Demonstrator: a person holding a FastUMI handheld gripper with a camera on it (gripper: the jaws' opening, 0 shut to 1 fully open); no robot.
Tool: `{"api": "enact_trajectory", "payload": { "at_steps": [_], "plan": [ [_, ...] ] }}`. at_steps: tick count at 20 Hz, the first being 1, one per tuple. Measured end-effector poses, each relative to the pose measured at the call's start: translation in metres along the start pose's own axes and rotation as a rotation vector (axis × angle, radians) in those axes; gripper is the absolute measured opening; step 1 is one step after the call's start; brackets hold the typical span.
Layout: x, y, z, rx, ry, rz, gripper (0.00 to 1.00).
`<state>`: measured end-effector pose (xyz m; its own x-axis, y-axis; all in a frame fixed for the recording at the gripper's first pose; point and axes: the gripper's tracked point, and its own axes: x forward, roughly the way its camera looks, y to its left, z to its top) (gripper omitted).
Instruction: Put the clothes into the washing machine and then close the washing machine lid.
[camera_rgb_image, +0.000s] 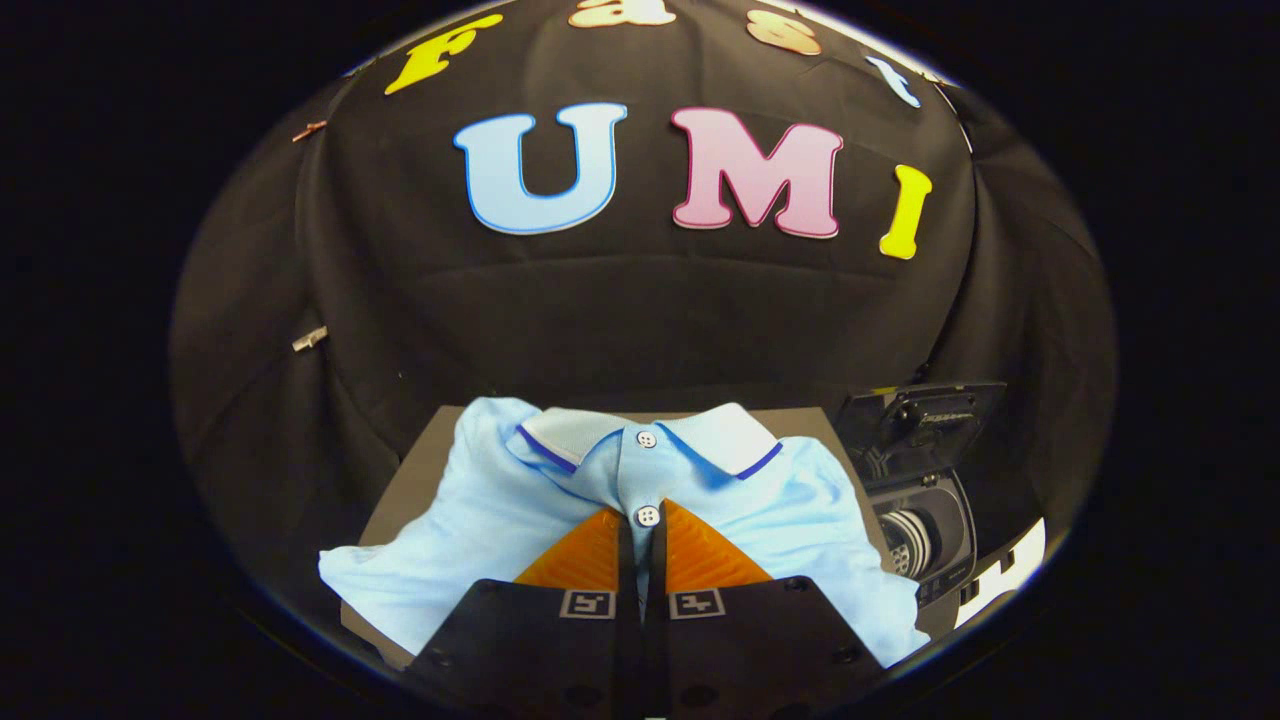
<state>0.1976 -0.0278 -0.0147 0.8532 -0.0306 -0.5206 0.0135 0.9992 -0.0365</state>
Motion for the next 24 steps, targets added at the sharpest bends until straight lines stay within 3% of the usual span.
{"api": "enact_trajectory", "payload": {
  "at_steps": [6,10,18,24],
  "plan": [
    [-0.059,-0.054,0.044,-0.062,-0.182,0.043,0.05],
    [-0.088,-0.106,0.062,-0.107,-0.232,0.037,0.05],
    [-0.092,-0.203,0.061,-0.192,-0.237,-0.051,0.05],
    [-0.076,-0.263,0.069,-0.109,-0.242,-0.115,0.05]
  ]
}}
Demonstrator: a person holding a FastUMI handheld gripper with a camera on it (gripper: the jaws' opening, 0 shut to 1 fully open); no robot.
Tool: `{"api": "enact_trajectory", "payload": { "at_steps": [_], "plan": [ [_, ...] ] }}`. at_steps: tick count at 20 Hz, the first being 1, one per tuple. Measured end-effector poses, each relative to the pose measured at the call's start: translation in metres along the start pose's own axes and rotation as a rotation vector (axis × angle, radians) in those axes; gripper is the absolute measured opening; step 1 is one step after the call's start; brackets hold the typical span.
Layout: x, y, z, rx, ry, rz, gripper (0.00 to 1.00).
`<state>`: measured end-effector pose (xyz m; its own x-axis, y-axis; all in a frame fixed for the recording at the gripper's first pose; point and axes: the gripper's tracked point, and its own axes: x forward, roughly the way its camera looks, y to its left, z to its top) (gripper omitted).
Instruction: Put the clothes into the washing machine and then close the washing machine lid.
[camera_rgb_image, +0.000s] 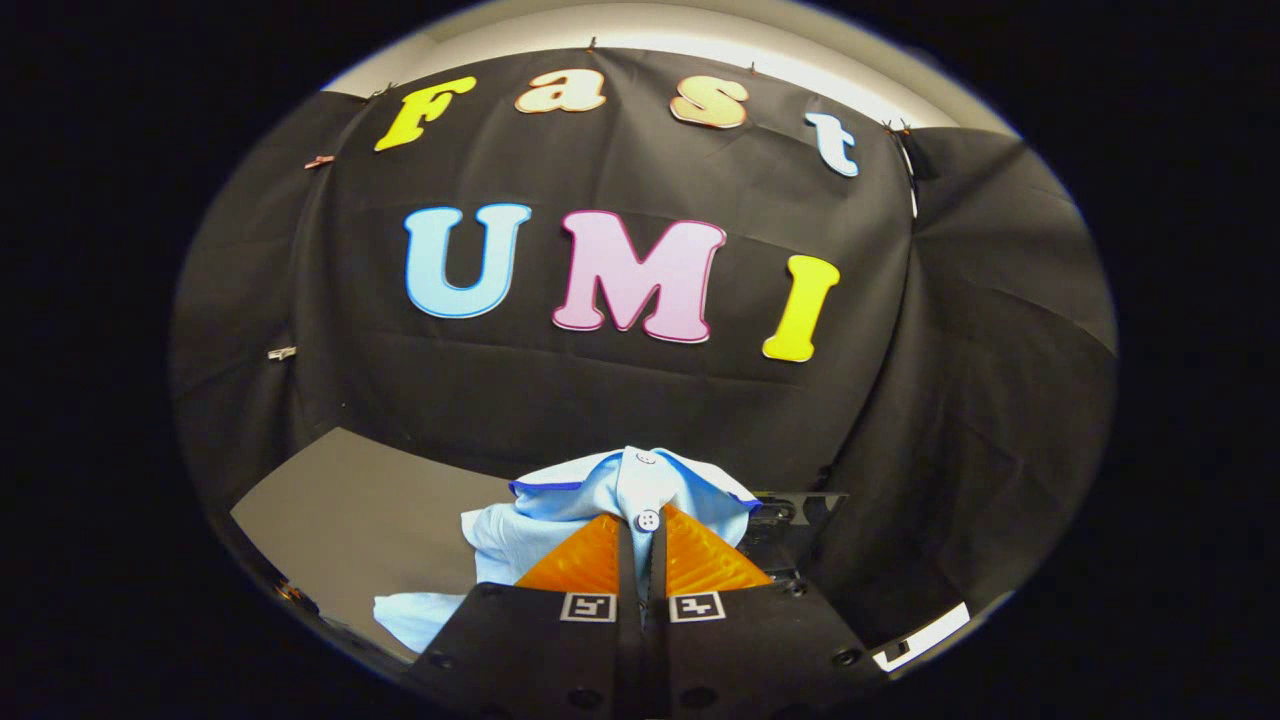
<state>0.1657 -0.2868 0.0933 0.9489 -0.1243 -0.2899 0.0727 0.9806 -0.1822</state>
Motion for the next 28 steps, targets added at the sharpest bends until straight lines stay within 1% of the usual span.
{"api": "enact_trajectory", "payload": {
  "at_steps": [3,4,5,9,11,15,20,23,28],
  "plan": [
    [0.015,-0.026,-0.009,0.025,0.014,-0.054,0.05],
    [0.019,-0.033,-0.012,0.017,0.012,-0.063,0.05],
    [0.025,-0.044,-0.017,-0.001,0.021,-0.091,0.05],
    [0.045,-0.071,-0.044,-0.015,0.049,-0.142,0.05],
    [0.054,-0.079,-0.061,-0.019,0.066,-0.154,0.05],
    [0.075,-0.089,-0.098,-0.026,0.109,-0.158,0.05],
    [0.093,-0.085,-0.153,-0.035,0.195,-0.132,0.05],
    [0.106,-0.082,-0.192,-0.056,0.251,-0.119,0.05],
    [0.120,-0.084,-0.257,-0.038,0.345,-0.109,0.05]
  ]
}}
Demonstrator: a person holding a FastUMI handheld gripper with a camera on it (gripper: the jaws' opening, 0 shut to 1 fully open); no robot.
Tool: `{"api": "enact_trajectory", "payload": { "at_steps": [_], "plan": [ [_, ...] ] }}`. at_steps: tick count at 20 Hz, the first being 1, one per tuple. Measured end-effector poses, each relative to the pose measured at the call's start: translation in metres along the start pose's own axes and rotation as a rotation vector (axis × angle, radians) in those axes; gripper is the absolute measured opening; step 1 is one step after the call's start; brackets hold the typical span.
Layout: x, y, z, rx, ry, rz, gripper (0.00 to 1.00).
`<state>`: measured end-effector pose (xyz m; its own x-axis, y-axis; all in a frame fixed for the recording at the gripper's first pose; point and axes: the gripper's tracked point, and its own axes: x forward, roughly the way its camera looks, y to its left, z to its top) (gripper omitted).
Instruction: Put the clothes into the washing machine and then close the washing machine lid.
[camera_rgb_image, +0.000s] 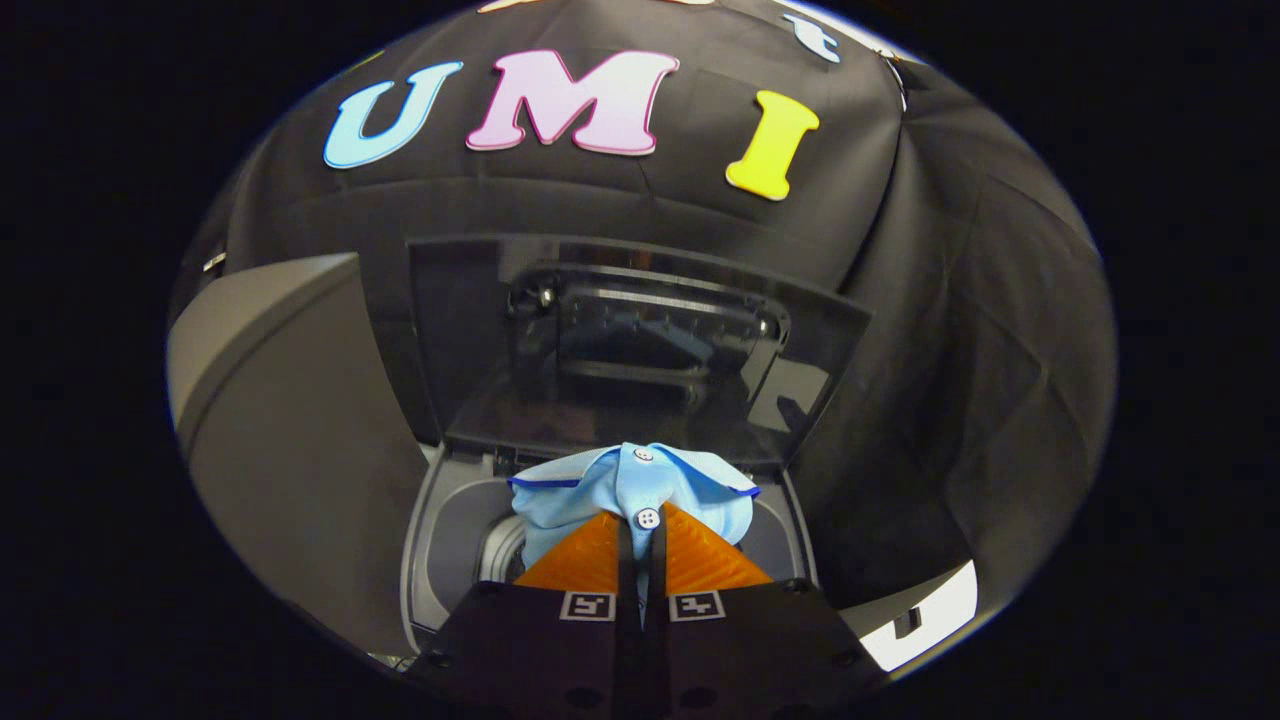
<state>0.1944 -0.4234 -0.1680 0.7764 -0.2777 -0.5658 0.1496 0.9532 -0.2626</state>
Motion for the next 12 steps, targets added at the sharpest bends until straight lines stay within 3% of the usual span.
{"api": "enact_trajectory", "payload": {
  "at_steps": [12],
  "plan": [
    [0.078,0.009,-0.110,0.043,0.264,0.028,0.05]
  ]
}}
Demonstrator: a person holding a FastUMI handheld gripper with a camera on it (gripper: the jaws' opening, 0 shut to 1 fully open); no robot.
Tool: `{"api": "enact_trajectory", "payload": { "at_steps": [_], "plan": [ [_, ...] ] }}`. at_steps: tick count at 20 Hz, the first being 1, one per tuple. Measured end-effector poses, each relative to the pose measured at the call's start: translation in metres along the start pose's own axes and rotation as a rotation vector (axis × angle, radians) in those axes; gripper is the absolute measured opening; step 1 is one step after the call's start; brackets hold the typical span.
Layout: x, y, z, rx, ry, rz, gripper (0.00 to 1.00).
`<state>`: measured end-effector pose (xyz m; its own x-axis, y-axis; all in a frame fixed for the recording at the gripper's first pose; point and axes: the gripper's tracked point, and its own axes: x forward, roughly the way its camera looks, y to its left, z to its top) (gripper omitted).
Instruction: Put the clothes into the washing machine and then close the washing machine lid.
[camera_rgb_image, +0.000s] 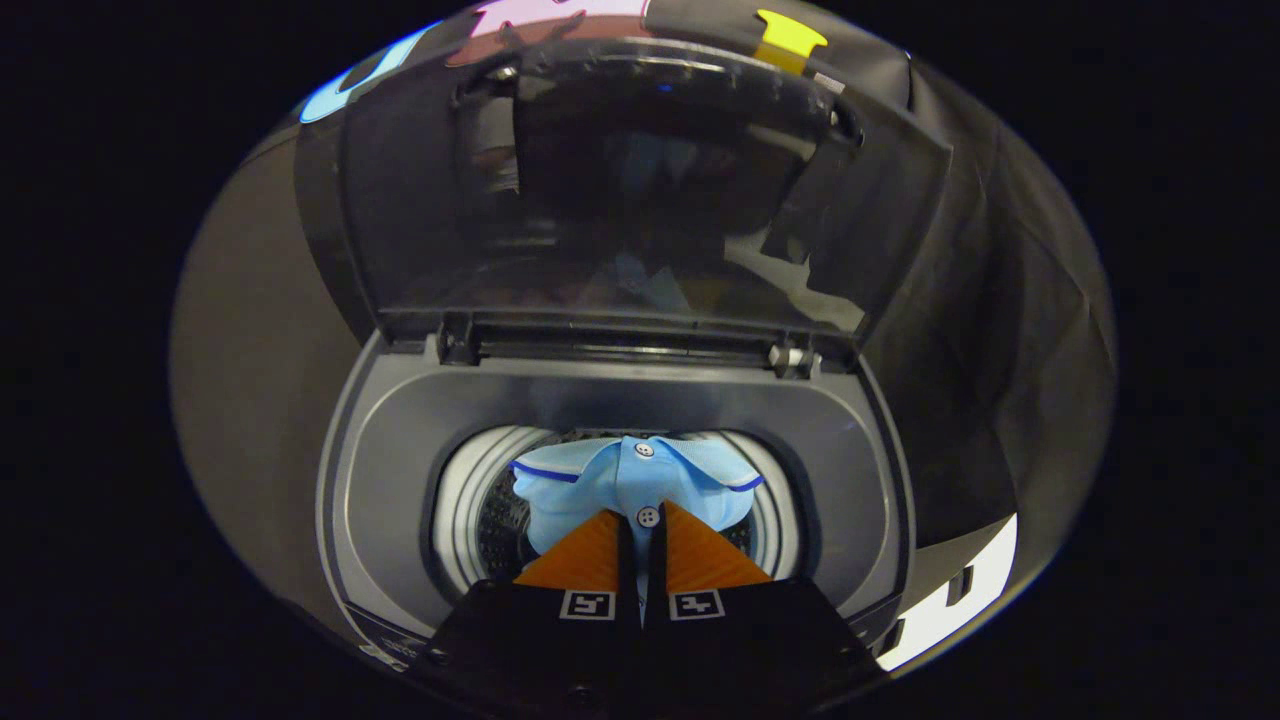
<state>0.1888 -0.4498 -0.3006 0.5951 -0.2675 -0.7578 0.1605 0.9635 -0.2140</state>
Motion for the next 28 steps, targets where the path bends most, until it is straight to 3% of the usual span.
{"api": "enact_trajectory", "payload": {
  "at_steps": [12,14,17,24,28],
  "plan": [
    [0.037,-0.009,-0.042,-0.030,0.150,0.013,0.07],
    [0.037,0.000,-0.046,-0.027,0.163,0.057,0.44],
    [0.037,-0.002,-0.043,-0.003,0.159,0.049,0.99],
    [0.025,-0.003,-0.033,0.001,0.141,0.049,0.99],
    [-0.005,-0.012,0.006,0.020,0.047,0.037,0.99]
  ]
}}
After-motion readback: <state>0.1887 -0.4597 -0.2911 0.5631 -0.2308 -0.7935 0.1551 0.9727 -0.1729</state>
